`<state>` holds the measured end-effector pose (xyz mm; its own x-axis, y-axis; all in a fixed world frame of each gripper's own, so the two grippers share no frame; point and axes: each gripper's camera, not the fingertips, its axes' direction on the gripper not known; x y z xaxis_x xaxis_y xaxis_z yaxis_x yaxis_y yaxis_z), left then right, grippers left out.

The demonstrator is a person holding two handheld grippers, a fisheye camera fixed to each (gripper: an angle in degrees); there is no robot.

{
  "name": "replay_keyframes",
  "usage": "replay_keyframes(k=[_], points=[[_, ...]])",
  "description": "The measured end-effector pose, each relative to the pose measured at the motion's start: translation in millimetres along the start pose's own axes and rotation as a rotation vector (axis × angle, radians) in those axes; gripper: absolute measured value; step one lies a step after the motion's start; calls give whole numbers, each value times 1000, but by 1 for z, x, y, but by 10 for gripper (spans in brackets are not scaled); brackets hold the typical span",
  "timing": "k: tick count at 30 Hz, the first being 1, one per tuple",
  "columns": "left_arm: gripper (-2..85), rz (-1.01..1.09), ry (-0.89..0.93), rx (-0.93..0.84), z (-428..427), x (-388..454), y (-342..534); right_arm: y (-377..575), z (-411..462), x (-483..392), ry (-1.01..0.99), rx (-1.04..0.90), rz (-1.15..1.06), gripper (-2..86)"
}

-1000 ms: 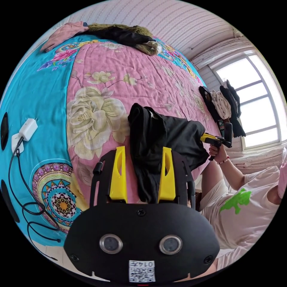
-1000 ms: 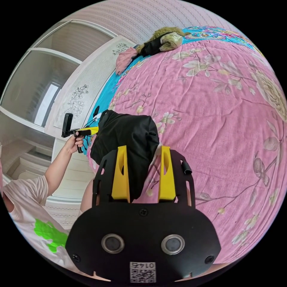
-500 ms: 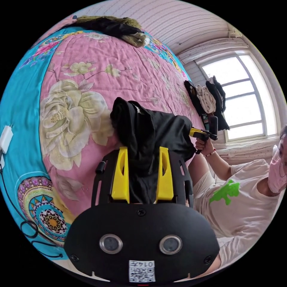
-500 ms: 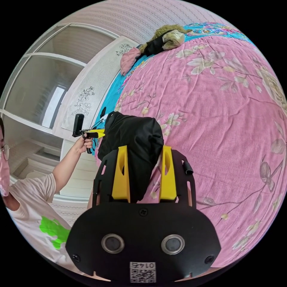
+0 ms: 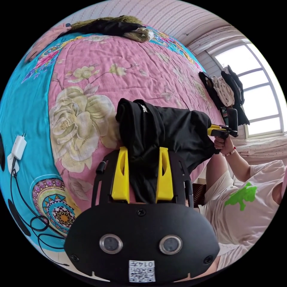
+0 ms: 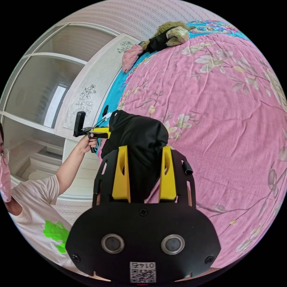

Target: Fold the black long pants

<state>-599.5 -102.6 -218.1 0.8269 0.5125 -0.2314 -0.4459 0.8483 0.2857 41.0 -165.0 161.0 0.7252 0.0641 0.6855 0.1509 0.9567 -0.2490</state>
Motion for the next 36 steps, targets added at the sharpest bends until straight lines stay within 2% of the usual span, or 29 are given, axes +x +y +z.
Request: replay_keyframes(k=[4,8,12,16,22,27,32,36], points=[[127,0,48,13,20,-11,-2,4,-9,2,-26,-2,25,134],[59,-16,67,19,49,-32,-7,9,-25,7,-56,-3,44,86],[34,-65,231,65,72,-60,-6,16,-45,23,-237,-3,89,58],[18,-110,337,116,102,-78,-4,23,-64,23,-293,-8,91,53],[11,-90,378,141,139,-67,-16,33,-110,-1,-364,-22,70,48],[22,-25,489,80,208,-22,-48,70,-192,-12,-287,-27,127,52],[55,-21,384,-23,318,17,-82,109,-233,6,-149,-17,180,74],[81,53,198,-1,351,40,-89,127,-248,-6,-66,-20,159,122]])
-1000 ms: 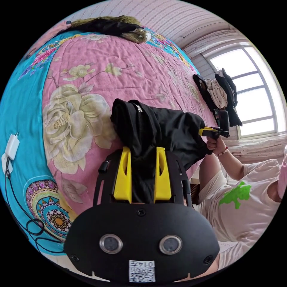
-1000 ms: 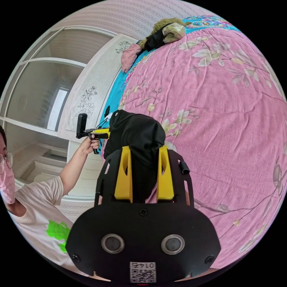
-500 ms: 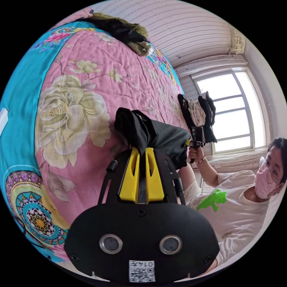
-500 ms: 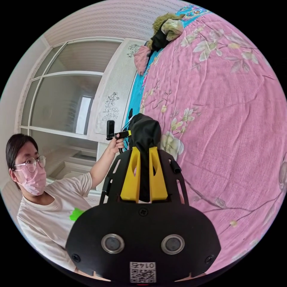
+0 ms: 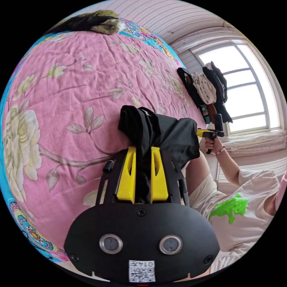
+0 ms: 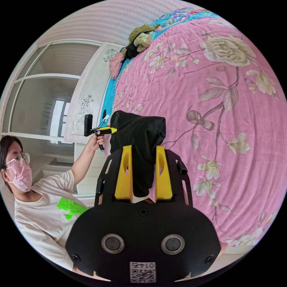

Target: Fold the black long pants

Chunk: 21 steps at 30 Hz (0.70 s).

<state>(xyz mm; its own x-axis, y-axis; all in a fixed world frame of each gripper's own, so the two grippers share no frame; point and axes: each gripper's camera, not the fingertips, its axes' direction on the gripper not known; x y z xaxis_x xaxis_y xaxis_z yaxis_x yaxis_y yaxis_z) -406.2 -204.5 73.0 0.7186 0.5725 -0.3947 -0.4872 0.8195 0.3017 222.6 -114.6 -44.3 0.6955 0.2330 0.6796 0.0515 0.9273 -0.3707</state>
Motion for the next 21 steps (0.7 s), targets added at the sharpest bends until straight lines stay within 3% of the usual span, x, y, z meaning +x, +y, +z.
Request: replay_keyframes(k=[2,7,10,16,21], points=[[94,33,-74,-5,29,8,-6,8,-5,-4,-1,-5,1,130],[82,-4,-57,-37,103,1,-24,27,0,-21,-85,-47,-3,93],[31,-20,70,-65,148,-5,-34,39,-11,-36,-117,-38,-10,61],[13,-1,77,38,202,20,-45,67,-91,-84,-176,-21,-65,34],[11,64,105,122,247,71,-70,97,-195,-147,-91,-12,-175,29]])
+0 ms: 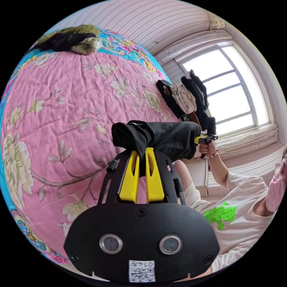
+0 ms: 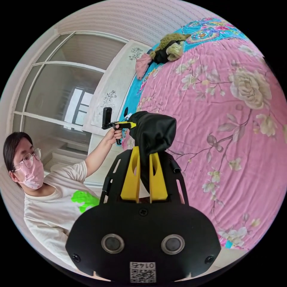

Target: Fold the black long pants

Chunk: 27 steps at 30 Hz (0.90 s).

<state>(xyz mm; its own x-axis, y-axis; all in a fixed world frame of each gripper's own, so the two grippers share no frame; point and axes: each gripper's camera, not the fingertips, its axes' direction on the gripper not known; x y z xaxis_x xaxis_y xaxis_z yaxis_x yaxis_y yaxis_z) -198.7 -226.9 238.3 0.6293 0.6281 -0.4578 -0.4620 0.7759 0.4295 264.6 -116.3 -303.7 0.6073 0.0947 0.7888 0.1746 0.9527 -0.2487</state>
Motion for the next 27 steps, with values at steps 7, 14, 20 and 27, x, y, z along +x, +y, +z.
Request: replay_keyframes(k=[7,14,20,27], points=[[16,170,-16,134,96,81,-54,32,-119,-81,160,80,-109,30],[18,441,42,192,224,158,-165,78,-257,-137,369,278,-136,35],[18,571,65,121,345,251,-258,120,-388,-156,438,423,-33,38],[19,747,128,16,476,375,-309,214,-534,-177,481,576,122,38]])
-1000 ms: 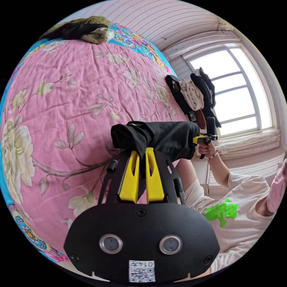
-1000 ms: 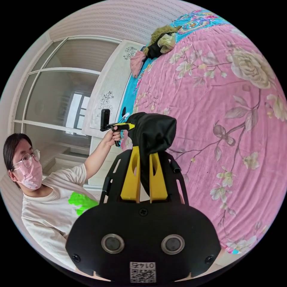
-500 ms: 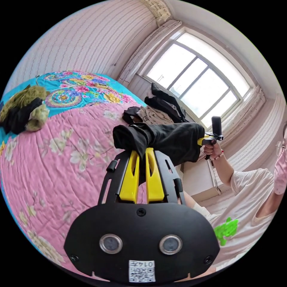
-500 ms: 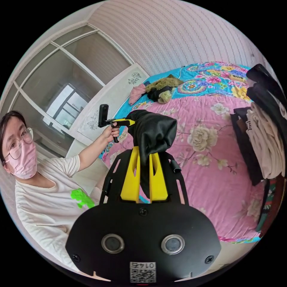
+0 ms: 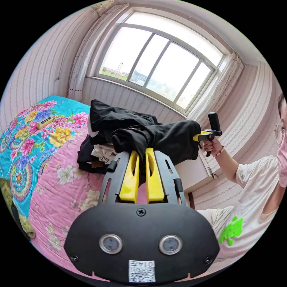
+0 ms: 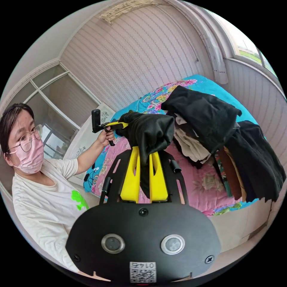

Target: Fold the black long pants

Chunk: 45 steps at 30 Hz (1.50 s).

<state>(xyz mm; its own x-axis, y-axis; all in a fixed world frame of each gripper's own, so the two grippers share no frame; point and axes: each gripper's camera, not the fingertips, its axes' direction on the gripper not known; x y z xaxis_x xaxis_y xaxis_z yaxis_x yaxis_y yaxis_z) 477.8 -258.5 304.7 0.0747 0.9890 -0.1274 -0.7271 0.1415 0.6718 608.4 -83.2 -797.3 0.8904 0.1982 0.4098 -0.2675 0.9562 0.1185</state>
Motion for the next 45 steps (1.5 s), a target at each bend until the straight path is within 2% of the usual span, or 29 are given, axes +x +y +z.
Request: replay_keyframes(k=[7,12,17,23,30,32,38,40,43,45], points=[[22,152,181,-130,190,71,-151,29,-163,68,82,189,195,39],[27,193,145,-223,314,110,-227,28,-239,145,106,201,367,41],[36,144,48,-382,449,110,-266,25,-247,241,92,131,524,47],[58,114,-44,-484,522,98,-269,26,-232,292,130,66,586,69],[97,148,-76,-416,495,98,-278,30,-236,276,165,119,579,93],[108,153,-115,-341,467,98,-285,32,-236,268,172,147,582,94],[101,226,-104,-286,384,110,-292,38,-224,224,278,195,558,97],[100,263,-97,-251,342,117,-279,37,-218,198,333,219,517,97],[100,292,-114,-189,254,120,-231,26,-179,130,429,186,336,98],[100,253,-156,-171,196,114,-188,15,-114,72,456,97,176,101]])
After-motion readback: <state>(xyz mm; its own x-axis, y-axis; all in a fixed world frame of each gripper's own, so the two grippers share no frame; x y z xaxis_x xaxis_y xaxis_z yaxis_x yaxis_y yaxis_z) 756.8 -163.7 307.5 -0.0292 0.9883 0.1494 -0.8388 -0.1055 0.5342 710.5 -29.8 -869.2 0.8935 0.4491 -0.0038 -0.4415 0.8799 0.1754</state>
